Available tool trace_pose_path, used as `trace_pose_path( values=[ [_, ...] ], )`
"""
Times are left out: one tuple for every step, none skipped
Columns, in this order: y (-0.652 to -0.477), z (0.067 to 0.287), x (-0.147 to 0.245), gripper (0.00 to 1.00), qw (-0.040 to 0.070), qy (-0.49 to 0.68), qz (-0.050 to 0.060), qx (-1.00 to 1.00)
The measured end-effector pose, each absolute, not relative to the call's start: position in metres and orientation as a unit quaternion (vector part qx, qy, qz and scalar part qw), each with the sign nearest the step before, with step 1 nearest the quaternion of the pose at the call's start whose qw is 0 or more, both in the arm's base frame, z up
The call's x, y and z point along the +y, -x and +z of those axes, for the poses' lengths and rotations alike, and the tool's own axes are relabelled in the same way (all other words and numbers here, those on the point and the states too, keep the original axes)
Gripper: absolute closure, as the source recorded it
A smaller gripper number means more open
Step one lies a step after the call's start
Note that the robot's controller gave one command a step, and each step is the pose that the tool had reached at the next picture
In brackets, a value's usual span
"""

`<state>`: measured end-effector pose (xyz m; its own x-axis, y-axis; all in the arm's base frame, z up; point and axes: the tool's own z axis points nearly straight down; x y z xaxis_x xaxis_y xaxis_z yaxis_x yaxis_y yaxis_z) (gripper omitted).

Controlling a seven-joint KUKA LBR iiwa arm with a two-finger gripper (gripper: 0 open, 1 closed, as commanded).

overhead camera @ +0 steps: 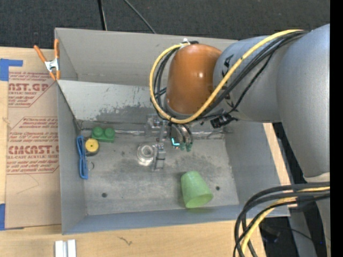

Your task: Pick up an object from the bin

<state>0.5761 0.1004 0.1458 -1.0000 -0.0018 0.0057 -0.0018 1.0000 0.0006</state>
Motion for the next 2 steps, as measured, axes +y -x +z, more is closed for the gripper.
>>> trace_pose_path(
  values=[
    [-0.5862, 0.0673, 0.0837, 0.0, -0.001, -0.052, 0.0, -0.999],
    [-0.5885, 0.0736, 0.0844, 1.0, -0.004, -0.052, -0.001, -0.999]
  ],
)
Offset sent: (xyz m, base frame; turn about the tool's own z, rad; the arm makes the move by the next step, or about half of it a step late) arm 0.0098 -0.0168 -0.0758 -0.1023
